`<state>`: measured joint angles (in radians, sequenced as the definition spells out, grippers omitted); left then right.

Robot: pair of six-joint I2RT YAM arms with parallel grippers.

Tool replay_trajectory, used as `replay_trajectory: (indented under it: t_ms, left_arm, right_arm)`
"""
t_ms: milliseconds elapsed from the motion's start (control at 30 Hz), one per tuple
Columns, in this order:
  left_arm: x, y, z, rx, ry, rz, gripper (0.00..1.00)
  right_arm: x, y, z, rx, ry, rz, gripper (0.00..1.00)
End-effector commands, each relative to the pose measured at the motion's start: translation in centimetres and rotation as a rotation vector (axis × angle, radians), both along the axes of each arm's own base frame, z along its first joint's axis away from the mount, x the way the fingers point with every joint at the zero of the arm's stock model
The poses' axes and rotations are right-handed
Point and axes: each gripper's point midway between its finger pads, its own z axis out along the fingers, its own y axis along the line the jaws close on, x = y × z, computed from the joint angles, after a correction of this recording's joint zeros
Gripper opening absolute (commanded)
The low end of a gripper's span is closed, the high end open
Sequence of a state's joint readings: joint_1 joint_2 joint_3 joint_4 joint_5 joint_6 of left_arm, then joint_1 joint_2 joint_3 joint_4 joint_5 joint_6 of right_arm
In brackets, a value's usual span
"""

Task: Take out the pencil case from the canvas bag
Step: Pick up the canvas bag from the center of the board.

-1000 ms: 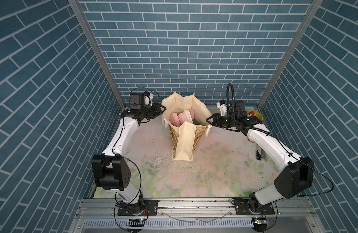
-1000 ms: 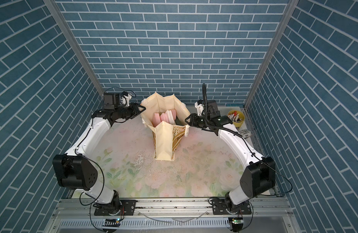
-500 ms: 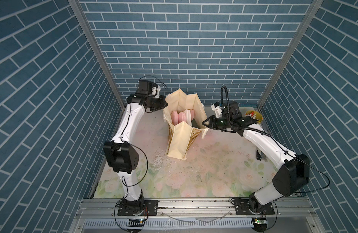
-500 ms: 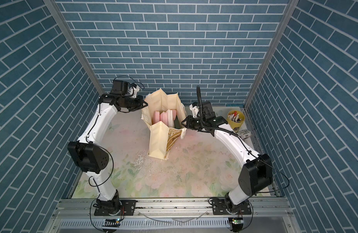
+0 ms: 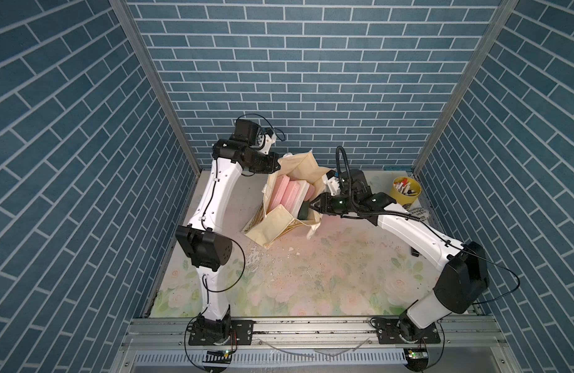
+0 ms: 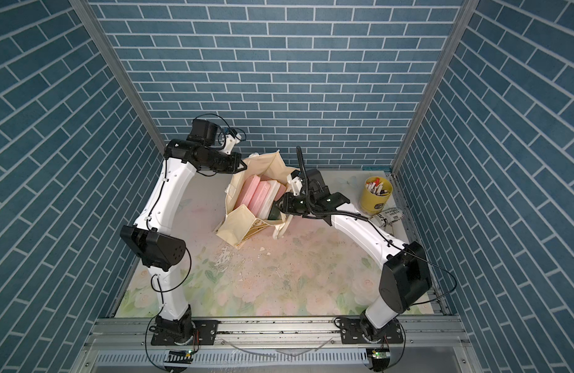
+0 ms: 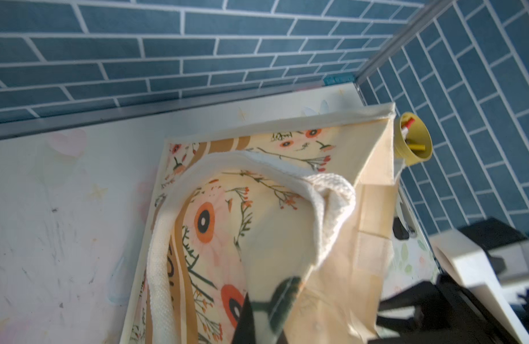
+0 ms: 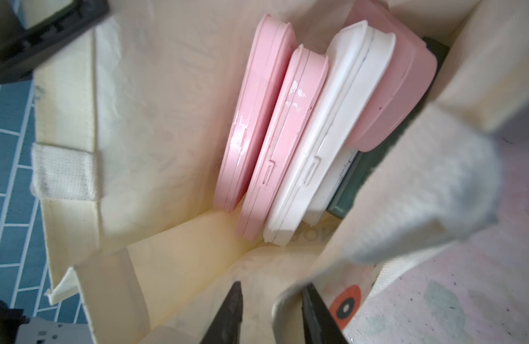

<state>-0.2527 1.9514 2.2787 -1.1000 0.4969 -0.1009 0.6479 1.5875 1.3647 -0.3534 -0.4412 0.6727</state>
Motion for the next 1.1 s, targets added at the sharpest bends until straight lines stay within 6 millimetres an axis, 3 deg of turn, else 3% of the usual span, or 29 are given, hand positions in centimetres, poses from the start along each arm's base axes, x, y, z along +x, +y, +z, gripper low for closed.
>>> replay_trajectory:
  t_ms: [0, 233, 433, 567, 733, 933, 1067]
  left_arm:
    - [-2.9, -1.6, 2.2, -0.058, -0.070, -0.118, 0.00]
    - [-5.8, -2.7, 1.7, -0.142, -0.072, -0.167, 0.00]
    - [-6.8, -3.4, 1.0, -0.180, -0.105, -0.171, 0.00]
    - [-6.8, -3.5, 0.1, -0.193, -0.100, -0.155, 0.00]
    - [-6.5, -3.7, -0.3, -0.213, -0.102, -0.149, 0.00]
    - [-6.3, -4.1, -0.3, -0.257, -0.108, -0.145, 0.00]
    - [-6.5, -4.4, 0.1, -0.281, -0.118, -0.155, 0.00]
  right_arm:
    - [-0.6, -1.6, 0.2, -0.074, -0.069, -0.007, 0.44]
    - [-2.2, -7.7, -1.2, -0.347, -0.133, -0.080, 0.57]
    - [-3.0, -10.8, 1.2, -0.297, -0.139, -0.276, 0.53]
    - [-3.8, -9.8, 3.8, -0.201, -0.148, -0.304, 0.48]
    - [-4.6, -5.8, 6.1, -0.093, -0.201, -0.247, 0.45]
    - [-3.6, 0.3, 5.2, -0.002, -0.156, -0.211, 0.45]
    - [-1.7, 2.5, 4.0, 0.034, -0.109, -0.255, 0.46]
